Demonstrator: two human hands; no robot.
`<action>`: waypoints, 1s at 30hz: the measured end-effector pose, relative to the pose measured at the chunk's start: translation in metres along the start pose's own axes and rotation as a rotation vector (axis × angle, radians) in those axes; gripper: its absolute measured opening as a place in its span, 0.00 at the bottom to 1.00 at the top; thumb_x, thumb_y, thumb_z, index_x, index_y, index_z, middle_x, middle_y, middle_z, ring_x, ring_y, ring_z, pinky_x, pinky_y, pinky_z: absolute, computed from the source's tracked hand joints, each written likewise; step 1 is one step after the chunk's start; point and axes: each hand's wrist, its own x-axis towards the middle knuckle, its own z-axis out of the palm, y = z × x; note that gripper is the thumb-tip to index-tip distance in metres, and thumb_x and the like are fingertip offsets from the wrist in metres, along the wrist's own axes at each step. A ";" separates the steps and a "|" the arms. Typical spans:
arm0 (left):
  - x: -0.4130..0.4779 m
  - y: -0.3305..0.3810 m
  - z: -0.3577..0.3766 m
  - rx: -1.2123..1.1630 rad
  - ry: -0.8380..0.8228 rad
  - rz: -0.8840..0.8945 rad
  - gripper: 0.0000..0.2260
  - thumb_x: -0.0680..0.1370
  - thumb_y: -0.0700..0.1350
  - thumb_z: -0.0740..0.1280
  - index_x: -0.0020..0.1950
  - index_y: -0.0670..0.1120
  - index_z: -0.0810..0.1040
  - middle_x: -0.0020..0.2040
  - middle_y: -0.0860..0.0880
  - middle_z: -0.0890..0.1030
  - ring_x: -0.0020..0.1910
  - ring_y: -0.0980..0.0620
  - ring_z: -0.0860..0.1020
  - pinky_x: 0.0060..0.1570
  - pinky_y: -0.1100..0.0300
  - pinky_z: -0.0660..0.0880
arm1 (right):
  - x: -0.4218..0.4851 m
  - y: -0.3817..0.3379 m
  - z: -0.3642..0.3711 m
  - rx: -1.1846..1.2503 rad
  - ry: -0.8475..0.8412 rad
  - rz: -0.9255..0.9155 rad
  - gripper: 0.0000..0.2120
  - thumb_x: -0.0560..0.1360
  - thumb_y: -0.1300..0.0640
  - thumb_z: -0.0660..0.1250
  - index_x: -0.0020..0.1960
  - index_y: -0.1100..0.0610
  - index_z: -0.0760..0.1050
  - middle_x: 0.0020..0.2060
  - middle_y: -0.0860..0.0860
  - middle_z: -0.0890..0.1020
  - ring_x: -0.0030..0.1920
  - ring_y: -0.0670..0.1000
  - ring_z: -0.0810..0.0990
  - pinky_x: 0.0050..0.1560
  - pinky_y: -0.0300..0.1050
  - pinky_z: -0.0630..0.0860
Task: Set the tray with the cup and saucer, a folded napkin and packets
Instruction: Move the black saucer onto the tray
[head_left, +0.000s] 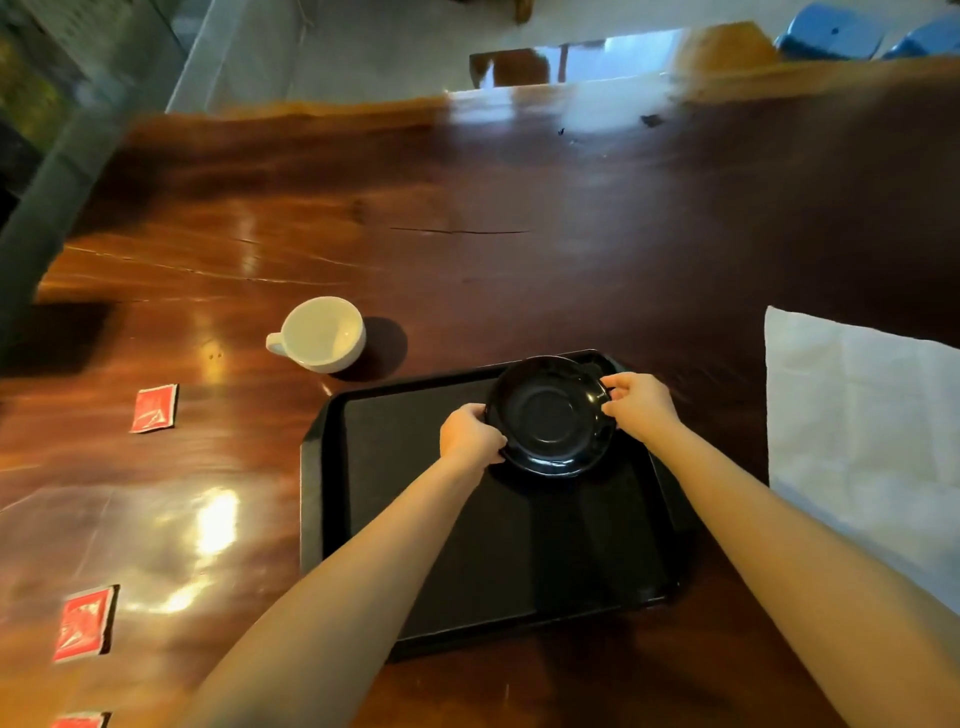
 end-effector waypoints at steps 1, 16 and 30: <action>0.001 0.000 0.001 0.023 0.001 0.003 0.21 0.71 0.28 0.66 0.62 0.43 0.74 0.56 0.41 0.79 0.51 0.44 0.79 0.45 0.50 0.81 | 0.002 0.002 0.001 -0.032 0.001 -0.015 0.22 0.74 0.69 0.64 0.66 0.59 0.71 0.60 0.57 0.78 0.57 0.55 0.78 0.59 0.51 0.76; 0.000 -0.007 0.004 0.202 -0.003 0.074 0.23 0.73 0.31 0.67 0.64 0.45 0.69 0.53 0.43 0.78 0.42 0.51 0.79 0.45 0.55 0.81 | -0.001 0.023 0.013 -0.276 0.009 -0.156 0.25 0.75 0.70 0.60 0.71 0.59 0.65 0.63 0.58 0.73 0.60 0.56 0.75 0.57 0.48 0.75; -0.006 -0.011 0.002 0.280 -0.019 0.141 0.19 0.73 0.31 0.67 0.61 0.44 0.72 0.38 0.52 0.73 0.36 0.55 0.76 0.48 0.52 0.80 | -0.020 0.043 0.014 -0.193 -0.005 -0.144 0.24 0.75 0.68 0.63 0.71 0.59 0.65 0.63 0.57 0.72 0.61 0.54 0.73 0.54 0.38 0.68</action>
